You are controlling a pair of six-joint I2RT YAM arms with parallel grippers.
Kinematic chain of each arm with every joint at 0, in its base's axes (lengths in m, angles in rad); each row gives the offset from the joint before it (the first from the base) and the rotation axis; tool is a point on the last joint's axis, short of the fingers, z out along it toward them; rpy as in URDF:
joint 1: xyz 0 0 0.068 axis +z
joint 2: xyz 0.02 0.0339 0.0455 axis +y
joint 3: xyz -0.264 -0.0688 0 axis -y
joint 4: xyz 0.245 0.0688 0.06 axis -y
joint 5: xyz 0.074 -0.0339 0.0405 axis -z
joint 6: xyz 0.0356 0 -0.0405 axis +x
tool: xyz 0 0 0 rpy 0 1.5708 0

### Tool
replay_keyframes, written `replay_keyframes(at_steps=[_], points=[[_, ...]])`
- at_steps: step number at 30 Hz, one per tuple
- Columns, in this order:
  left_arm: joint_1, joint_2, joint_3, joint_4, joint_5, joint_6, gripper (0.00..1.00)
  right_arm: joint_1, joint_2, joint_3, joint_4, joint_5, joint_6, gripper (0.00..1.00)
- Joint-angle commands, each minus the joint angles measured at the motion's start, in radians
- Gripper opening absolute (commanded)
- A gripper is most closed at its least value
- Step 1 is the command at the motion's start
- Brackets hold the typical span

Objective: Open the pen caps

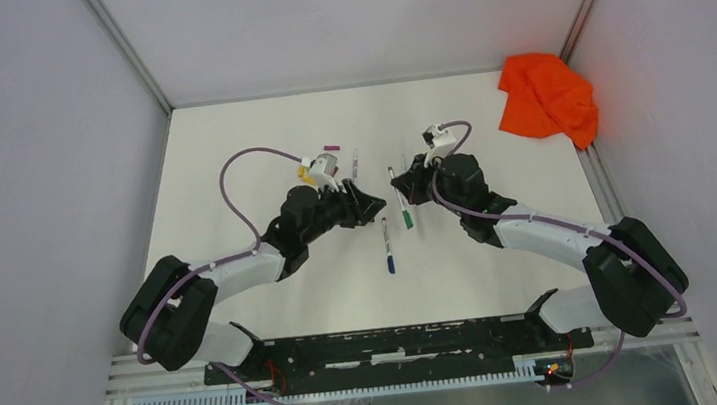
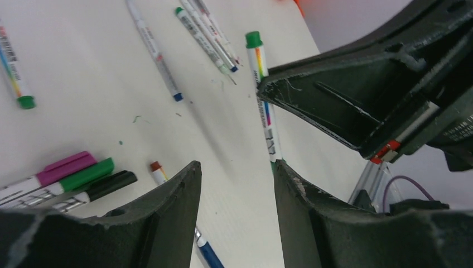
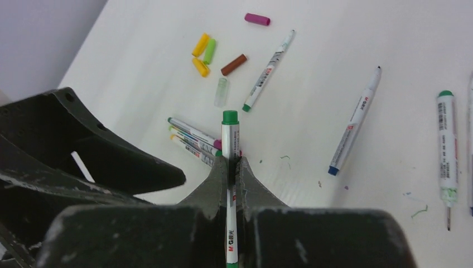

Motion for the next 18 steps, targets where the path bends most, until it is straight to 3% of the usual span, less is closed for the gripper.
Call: replay_keyframes(at_steps=[1,18], points=[[-0.005,0.042,-0.009,0.216,0.198,-0.042,0.57,-0.016,-0.027,-0.009,0.164,-0.078,0.086,0.00],[-0.006,0.142,-0.028,0.396,0.309,-0.105,0.51,-0.024,0.037,-0.019,0.332,-0.112,0.215,0.00]])
